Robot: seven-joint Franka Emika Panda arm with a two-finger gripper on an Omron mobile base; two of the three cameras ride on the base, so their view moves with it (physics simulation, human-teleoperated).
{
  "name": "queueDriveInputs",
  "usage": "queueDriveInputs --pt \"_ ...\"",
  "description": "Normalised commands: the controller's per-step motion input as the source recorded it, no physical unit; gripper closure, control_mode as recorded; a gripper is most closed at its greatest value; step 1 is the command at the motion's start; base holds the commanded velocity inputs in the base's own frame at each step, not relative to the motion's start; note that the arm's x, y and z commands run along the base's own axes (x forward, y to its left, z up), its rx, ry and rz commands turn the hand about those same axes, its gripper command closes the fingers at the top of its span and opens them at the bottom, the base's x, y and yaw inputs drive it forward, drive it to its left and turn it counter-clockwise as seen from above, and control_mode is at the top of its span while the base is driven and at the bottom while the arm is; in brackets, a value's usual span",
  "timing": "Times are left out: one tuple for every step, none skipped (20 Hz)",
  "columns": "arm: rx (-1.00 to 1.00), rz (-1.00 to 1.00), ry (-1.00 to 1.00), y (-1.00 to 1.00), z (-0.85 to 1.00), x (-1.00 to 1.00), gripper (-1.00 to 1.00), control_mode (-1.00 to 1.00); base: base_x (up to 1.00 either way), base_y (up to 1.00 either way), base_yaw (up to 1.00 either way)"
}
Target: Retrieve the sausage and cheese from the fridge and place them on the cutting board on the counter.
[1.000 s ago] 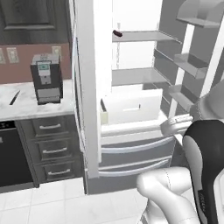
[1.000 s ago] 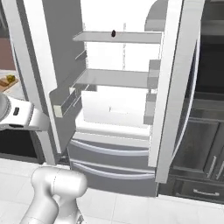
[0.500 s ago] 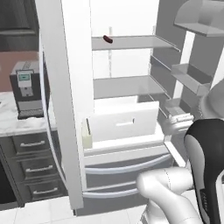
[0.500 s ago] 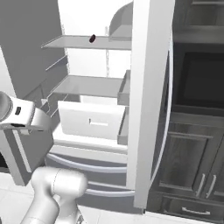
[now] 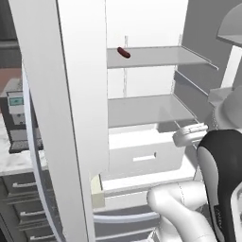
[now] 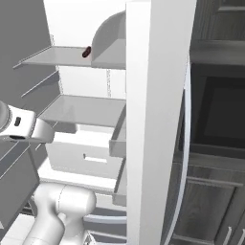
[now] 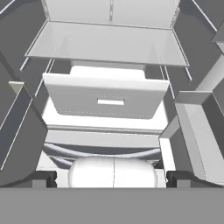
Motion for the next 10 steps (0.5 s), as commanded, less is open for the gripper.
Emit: queueDriveInputs --pt "0.0 0.0 0.0 0.0 0.0 0.0 -1.0 1.0 0.84 -0.29 0.0" --pt "0.0 0.0 0.0 0.0 0.0 0.0 -1.0 1.0 0.84 -0.21 0.0" --pt "0.0 0.0 0.0 0.0 0.0 0.0 -1.0 1.0 0.82 -0.14 0.0" --pt "0.0 0.0 0.0 0.0 0.0 0.0 -1.0 1.0 0.84 -0.08 0.0" --pt "0.0 0.0 0.0 0.0 0.0 0.0 -1.0 1.0 0.82 -0.12 0.0" --pt "0.0 0.0 0.0 0.0 0.0 0.0 -1.0 1.0 0.79 -0.14 0.0" --pt "0.0 0.0 0.0 0.0 0.0 0.0 -1.0 1.0 0.82 -0.14 0.0" --pt "0.0 0.0 0.0 0.0 0.0 0.0 -1.0 1.0 0.78 -0.14 0.0" --pt "0.0 0.0 0.0 0.0 0.0 0.0 -1.0 1.0 0.74 -0.1 0.0" --pt "0.0 0.0 0.0 0.0 0.0 0.0 -1.0 1.0 0.72 -0.04 0.0"
